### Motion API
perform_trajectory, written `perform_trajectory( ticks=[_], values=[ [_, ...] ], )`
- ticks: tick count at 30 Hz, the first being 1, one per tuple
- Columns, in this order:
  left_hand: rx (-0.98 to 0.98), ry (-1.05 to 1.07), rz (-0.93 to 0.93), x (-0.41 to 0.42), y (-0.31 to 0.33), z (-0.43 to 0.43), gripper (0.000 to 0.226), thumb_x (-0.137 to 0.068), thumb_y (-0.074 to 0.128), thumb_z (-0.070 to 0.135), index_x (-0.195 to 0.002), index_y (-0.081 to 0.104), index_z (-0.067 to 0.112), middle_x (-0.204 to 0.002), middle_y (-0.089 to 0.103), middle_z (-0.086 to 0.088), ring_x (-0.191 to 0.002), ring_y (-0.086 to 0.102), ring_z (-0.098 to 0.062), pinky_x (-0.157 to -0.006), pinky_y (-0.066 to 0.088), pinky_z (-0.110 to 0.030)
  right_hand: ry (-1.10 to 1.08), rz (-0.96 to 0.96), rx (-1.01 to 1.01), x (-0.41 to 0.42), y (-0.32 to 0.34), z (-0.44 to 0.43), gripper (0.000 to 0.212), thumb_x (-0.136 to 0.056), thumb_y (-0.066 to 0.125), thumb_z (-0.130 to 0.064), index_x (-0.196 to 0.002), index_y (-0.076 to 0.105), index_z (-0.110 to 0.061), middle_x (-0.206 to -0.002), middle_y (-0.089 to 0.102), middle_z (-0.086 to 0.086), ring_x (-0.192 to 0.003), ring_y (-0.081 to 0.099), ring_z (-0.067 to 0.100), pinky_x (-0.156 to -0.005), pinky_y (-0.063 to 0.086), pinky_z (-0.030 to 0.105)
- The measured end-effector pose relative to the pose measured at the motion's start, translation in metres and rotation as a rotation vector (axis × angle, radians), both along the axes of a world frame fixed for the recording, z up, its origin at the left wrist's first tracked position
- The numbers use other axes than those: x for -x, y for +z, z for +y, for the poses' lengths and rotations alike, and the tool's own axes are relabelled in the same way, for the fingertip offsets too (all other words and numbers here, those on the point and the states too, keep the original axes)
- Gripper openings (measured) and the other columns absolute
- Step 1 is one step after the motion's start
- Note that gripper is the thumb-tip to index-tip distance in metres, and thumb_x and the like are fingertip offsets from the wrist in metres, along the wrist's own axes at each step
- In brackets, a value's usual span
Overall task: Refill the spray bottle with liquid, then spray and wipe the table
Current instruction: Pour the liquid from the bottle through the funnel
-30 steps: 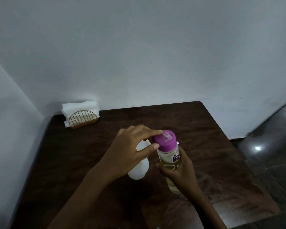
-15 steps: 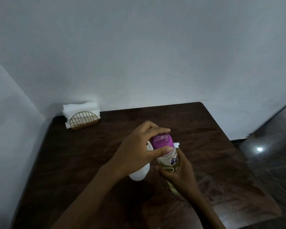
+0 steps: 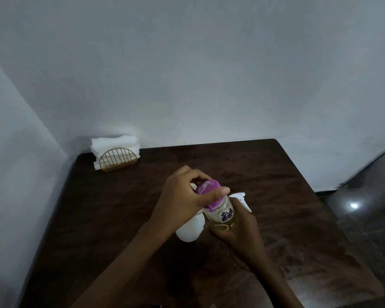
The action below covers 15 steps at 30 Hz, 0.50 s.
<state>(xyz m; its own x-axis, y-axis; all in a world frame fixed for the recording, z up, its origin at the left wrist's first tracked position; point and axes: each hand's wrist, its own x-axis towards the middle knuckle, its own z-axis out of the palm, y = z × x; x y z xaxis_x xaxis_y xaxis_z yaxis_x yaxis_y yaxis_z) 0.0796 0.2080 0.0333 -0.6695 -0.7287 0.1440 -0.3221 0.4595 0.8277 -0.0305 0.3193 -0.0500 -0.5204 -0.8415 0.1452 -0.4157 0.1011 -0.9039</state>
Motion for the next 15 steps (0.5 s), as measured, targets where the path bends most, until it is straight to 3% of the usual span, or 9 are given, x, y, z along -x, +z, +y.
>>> perform_trajectory(
  ticks=[7,10,13,15],
  values=[
    [-0.053,0.076,0.040,-0.0040,-0.0039,0.0009,0.051,-0.057,0.056,0.066,-0.087,0.062,0.026,-0.085,0.056,0.014,-0.081,0.057,-0.005,-0.065,0.047,-0.013,0.003,0.113,-0.009,-0.0015,0.0034,-0.0022,0.049,-0.054,0.074,-0.055,-0.097,0.051,-0.052,-0.098,0.063,-0.026,-0.083,0.065,0.003,-0.069,0.056,0.038],
    [-0.044,0.095,0.022,-0.0041,-0.0031,0.0001,0.049,-0.061,0.060,0.062,-0.089,0.063,0.022,-0.086,0.058,0.011,-0.081,0.058,-0.006,-0.064,0.048,-0.014,0.011,0.126,0.007,-0.0028,0.0055,-0.0034,0.052,-0.052,0.072,-0.064,-0.097,0.050,-0.049,-0.091,0.067,-0.021,-0.084,0.065,0.001,-0.070,0.057,0.035],
    [-0.043,0.124,0.025,-0.0036,-0.0017,-0.0011,0.040,-0.069,0.067,0.053,-0.089,0.064,0.019,-0.085,0.059,0.008,-0.079,0.060,-0.010,-0.064,0.055,-0.024,0.017,0.137,0.019,-0.0042,0.0079,-0.0057,0.054,-0.053,0.070,-0.069,-0.099,0.050,-0.048,-0.091,0.066,-0.022,-0.085,0.064,0.000,-0.069,0.057,0.032],
    [-0.057,0.150,0.074,-0.0061,0.0027,-0.0013,0.043,-0.069,0.061,0.059,-0.086,0.063,0.019,-0.082,0.061,0.006,-0.076,0.062,-0.013,-0.061,0.057,-0.029,0.002,0.150,0.011,-0.0041,0.0079,-0.0064,0.052,-0.054,0.070,-0.068,-0.098,0.050,-0.047,-0.093,0.064,-0.024,-0.084,0.064,-0.001,-0.069,0.056,0.031]
  ],
)
